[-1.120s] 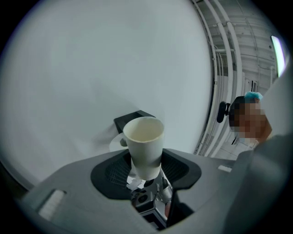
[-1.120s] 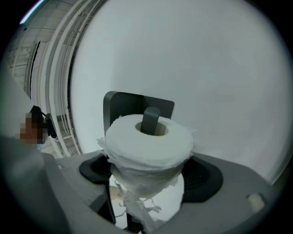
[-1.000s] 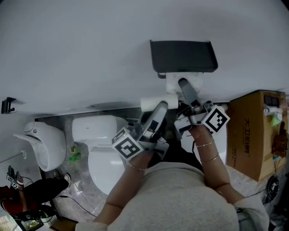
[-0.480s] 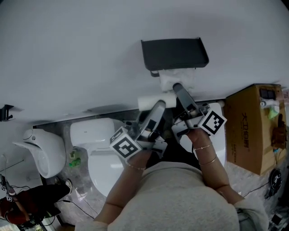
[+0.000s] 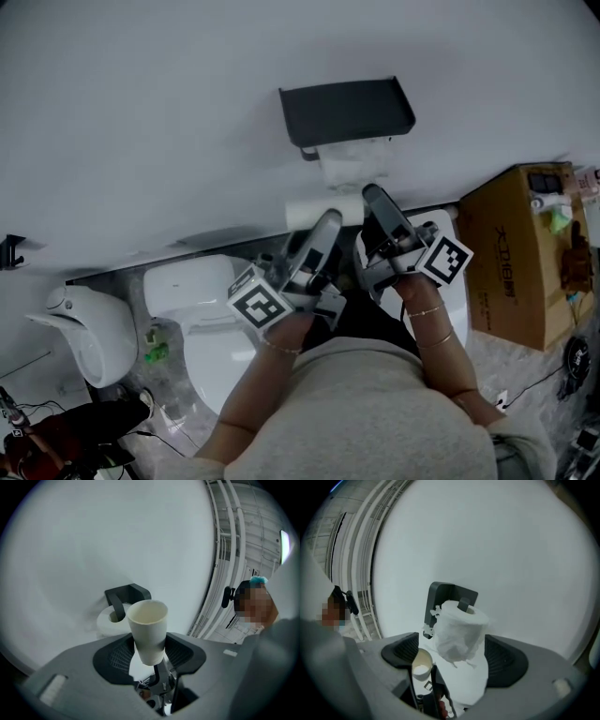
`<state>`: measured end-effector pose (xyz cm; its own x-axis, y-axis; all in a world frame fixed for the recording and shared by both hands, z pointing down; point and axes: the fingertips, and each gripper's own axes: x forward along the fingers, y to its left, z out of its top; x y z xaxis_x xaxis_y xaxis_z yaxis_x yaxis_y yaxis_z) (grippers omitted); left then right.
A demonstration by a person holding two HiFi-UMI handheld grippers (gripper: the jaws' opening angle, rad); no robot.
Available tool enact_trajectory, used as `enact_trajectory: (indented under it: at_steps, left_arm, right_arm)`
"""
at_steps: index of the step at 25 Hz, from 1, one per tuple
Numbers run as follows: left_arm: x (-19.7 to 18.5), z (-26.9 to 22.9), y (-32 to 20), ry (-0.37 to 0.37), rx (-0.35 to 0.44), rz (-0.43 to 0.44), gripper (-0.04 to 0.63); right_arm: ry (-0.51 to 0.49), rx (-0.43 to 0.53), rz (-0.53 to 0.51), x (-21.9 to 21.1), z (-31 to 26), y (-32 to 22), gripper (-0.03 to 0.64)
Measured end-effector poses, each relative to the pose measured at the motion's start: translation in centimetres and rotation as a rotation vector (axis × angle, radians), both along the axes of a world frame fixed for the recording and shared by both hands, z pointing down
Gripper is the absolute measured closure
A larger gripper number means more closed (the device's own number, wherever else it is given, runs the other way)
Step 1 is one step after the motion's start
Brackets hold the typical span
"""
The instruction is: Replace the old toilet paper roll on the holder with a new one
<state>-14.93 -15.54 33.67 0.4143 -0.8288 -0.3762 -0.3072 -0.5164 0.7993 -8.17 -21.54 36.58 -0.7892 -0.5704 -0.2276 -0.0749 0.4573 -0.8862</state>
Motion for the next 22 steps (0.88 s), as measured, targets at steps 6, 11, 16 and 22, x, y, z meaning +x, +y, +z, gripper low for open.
enact_trajectory:
  at_steps: [6,11,16,22]
  left_arm:
    - [0.5,-2.5,0.6,-0.028,0.069,0.037,0.387]
    - [0.5,-4.2,0.9,-0.077,0.113,0.039,0.387]
    - [0.1,-5.0,0.5,-0.068,0.12,0.037,0.387]
    - [0.1,-7.2,0.6,-0.098,0.172,0.031,0.387]
  right_arm:
    - [0.015,0.07,0.024,1.1,-2.0,1.7,0.187]
    - [0.027,0.153,0.041,1.7,-4.5,2.4,0.196]
    - [0.002,0.216,0.034,1.6,-6.9,2.7,0.227]
    - [-0.01,0.31,0.035,1.6,-9.9,3.4,0.314]
